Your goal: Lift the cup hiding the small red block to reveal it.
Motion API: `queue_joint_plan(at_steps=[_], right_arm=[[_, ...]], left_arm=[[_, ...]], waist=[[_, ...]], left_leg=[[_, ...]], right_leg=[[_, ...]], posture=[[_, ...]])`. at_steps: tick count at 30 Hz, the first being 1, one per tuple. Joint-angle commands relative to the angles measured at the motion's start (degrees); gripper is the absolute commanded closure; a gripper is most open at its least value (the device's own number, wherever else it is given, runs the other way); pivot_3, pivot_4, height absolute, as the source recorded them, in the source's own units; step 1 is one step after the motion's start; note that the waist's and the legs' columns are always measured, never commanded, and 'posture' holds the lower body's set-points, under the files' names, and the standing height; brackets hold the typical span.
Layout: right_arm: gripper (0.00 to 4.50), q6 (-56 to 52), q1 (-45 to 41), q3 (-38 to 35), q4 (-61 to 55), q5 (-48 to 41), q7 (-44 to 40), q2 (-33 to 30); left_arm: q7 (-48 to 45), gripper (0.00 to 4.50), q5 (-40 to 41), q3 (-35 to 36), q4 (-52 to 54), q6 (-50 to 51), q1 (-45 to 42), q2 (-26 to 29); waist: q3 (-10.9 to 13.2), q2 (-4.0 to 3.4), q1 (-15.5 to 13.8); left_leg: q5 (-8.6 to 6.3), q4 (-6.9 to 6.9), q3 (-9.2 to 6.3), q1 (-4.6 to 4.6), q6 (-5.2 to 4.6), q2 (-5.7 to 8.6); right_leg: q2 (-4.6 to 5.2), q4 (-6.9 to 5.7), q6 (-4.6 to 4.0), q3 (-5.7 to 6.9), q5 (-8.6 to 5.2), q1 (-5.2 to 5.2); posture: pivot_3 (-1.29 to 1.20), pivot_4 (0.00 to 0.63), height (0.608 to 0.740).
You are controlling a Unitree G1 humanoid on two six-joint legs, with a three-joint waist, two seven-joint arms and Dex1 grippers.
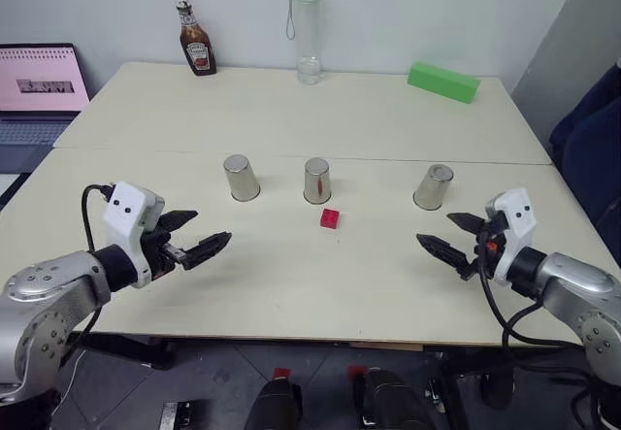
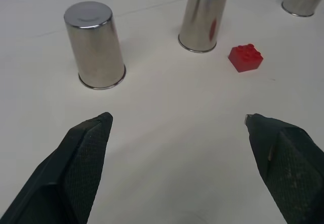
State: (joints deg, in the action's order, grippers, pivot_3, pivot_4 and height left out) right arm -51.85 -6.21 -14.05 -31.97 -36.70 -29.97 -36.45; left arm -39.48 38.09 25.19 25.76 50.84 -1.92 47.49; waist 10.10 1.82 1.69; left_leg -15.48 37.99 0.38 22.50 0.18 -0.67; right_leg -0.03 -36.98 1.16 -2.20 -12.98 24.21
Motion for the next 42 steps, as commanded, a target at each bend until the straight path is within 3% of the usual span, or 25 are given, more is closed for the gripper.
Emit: queue_joint_plan(at_steps=[1, 42], right_arm=[[0.00, 0.8, -0.8, -2.0, -0.4, -0.7, -0.3, -1.1], [0.00, 2.5, 0.4, -2.0, 0.3, -1.2, 1.3, -0.6]], left_arm=[[-0.4, 0.03, 0.5, 0.9, -0.8, -1.5, -2.2, 0.9], [-0.1, 0.03, 0.5, -2.1, -1.2, -1.7, -4.2, 1.6]], waist=[[0.0, 0.00, 0.0], [0.0, 0.00, 0.0]], left_leg=[[0.00, 0.00, 0.00, 0.00, 0.00, 0.00], [0.00, 0.03, 0.04, -0.01, 0.00, 0.01]], right_leg=[[0.01, 0.00, 0.00, 0.00, 0.00, 0.00], [0.03, -0.04, 0.05, -0.04, 0.03, -0.01]], posture=[[0.00, 0.150, 0.740], [0.00, 0.150, 0.740]])
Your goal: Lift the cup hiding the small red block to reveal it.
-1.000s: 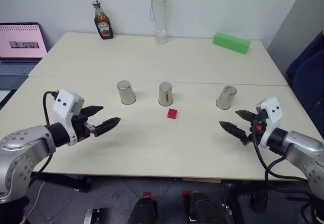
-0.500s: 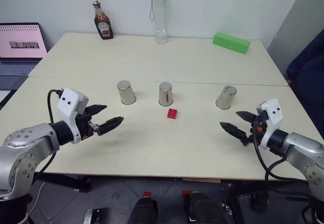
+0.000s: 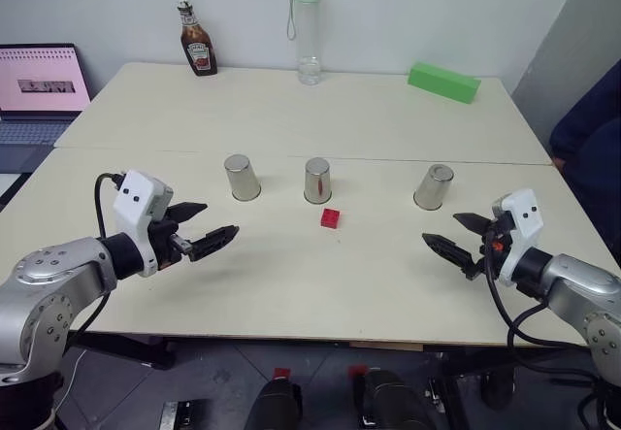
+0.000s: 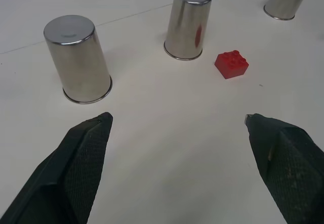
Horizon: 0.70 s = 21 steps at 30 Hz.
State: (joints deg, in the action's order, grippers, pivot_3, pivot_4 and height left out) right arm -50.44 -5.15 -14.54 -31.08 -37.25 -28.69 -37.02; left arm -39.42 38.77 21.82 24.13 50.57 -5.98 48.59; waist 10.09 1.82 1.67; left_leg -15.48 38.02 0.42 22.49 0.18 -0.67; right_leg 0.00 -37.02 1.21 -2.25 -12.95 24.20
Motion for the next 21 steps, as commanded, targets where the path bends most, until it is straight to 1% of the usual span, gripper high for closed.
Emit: queue_joint_plan(at_steps=[1, 21], right_arm=[[0.00, 1.1, -0.7, -1.5, -0.5, -0.6, 0.1, 0.0], [0.00, 0.7, -0.7, -2.0, -0.9, -1.0, 0.8, 0.4]], left_arm=[[-0.2, 0.03, -0.2, 1.3, 0.4, -1.5, 0.0, 0.4], [-2.2, 0.03, -1.8, 1.1, -2.8, -4.2, -0.4, 1.1]], waist=[[0.0, 0.00, 0.0], [0.0, 0.00, 0.0]], left_leg=[[0.00, 0.00, 0.00, 0.00, 0.00, 0.00], [0.00, 0.01, 0.01, -0.01, 0.00, 0.00]], right_leg=[[0.00, 0.00, 0.00, 0.00, 0.00, 0.00], [0.00, -0.02, 0.01, 0.00, 0.01, 0.00]], posture=[[0.00, 0.150, 0.740], [0.00, 0.150, 0.740]])
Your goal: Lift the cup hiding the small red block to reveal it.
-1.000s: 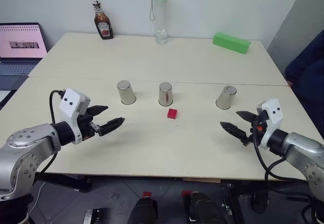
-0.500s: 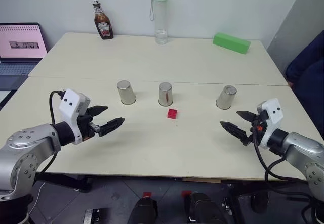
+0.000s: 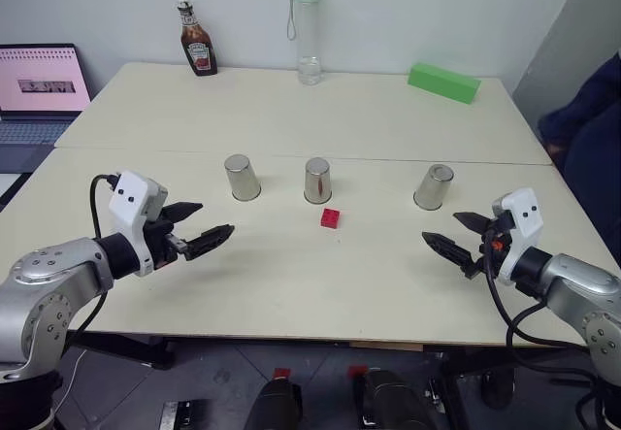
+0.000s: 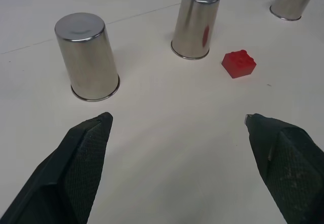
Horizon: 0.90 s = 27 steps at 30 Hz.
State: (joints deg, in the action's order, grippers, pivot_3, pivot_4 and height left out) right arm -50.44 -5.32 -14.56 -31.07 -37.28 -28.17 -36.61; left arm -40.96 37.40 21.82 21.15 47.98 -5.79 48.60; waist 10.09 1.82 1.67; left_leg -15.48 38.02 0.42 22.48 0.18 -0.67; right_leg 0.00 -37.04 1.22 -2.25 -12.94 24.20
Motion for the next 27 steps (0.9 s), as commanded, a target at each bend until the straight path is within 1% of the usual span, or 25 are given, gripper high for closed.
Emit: queue_joint_plan(at_steps=[1, 27], right_arm=[[0.00, 0.6, -0.6, -1.9, -0.9, -1.0, 0.3, 0.0], [0.00, 0.9, -0.1, -1.7, -1.4, -1.0, 0.7, 0.6]], left_arm=[[-0.7, 0.03, -0.5, 1.0, 0.1, -1.6, -0.6, 1.1], [-2.0, 0.03, -1.5, 0.4, -1.9, -2.8, -1.8, 1.6]], waist=[[0.0, 0.00, 0.0], [0.0, 0.00, 0.0]], left_leg=[[0.00, 0.00, 0.00, 0.00, 0.00, 0.00], [0.00, 0.01, 0.00, 0.00, 0.00, 0.00]], right_leg=[[0.00, 0.00, 0.00, 0.00, 0.00, 0.00], [0.00, -0.03, 0.03, 0.00, 0.02, 0.00]], posture=[[0.00, 0.150, 0.740], [0.00, 0.150, 0.740]])
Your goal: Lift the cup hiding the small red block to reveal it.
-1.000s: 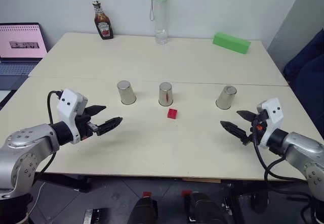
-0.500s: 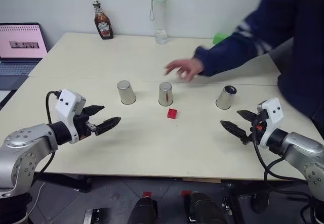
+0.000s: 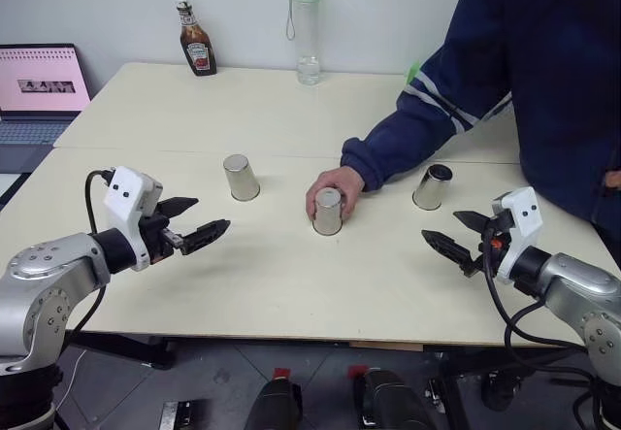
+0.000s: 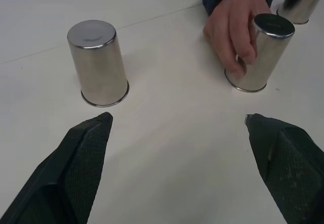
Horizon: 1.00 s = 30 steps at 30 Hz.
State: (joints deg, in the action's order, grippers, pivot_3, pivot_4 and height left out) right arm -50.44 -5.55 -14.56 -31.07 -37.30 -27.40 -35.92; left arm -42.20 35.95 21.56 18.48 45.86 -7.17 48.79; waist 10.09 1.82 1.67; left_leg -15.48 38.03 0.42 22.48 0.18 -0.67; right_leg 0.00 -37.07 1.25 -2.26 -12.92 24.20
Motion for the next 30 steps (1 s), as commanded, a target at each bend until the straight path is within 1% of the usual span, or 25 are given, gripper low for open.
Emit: queue_joint_plan(at_steps=[1, 30], right_arm=[[0.00, 0.9, 0.2, -1.7, -1.3, -1.0, -0.1, 0.0], [0.00, 1.6, -0.1, -0.7, -0.8, -0.3, 0.1, 1.3]], left_arm=[[-0.8, 0.03, -0.1, 0.6, 0.7, -0.7, -0.5, 1.4], [-1.1, 0.03, -2.1, 0.3, 0.0, -1.3, -1.9, 1.6]], waist=[[0.0, 0.00, 0.0], [0.0, 0.00, 0.0]], left_leg=[[0.00, 0.00, 0.00, 0.00, 0.00, 0.00], [0.00, 0.01, 0.01, -0.01, 0.00, 0.00]], right_leg=[[0.00, 0.00, 0.00, 0.00, 0.00, 0.00], [0.00, -0.02, 0.01, 0.00, 0.01, 0.00]], posture=[[0.00, 0.150, 0.740], [0.00, 0.150, 0.740]])
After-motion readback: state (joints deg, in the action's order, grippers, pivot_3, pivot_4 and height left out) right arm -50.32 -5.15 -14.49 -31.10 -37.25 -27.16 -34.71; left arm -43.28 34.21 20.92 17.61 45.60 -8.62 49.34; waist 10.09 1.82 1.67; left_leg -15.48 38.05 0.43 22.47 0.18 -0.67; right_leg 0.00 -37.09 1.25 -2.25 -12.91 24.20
